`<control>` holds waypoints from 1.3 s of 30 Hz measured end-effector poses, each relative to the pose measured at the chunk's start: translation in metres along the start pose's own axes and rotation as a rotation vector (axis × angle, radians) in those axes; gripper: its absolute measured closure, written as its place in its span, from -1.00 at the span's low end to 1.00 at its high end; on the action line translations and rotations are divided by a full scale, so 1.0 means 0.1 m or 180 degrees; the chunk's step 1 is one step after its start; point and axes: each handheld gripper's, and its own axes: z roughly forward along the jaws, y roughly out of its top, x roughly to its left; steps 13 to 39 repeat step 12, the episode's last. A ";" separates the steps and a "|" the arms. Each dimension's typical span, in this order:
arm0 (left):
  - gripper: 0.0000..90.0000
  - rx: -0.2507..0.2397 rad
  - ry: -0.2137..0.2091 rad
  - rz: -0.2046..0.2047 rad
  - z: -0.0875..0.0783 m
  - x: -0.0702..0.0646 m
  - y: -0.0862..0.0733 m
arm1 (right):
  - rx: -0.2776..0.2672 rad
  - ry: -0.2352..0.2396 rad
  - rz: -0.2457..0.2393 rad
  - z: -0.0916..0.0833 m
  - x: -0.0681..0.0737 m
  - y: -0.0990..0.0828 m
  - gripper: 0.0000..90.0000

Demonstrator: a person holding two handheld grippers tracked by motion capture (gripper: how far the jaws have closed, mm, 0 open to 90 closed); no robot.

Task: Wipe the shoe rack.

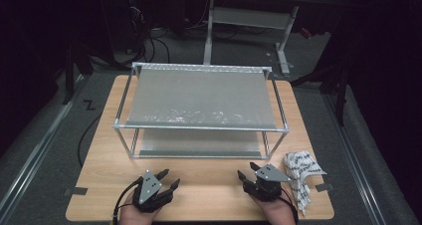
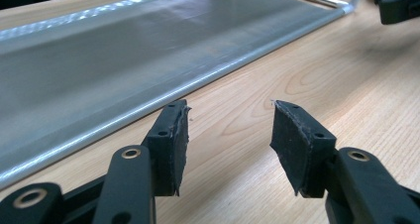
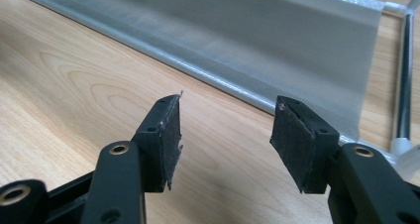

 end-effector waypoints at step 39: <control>0.08 0.0072 -0.0035 0.0088 0.08 -0.04 -0.02 | 0.0025 0.0058 0.0041 0.03 -0.02 -0.01 0.01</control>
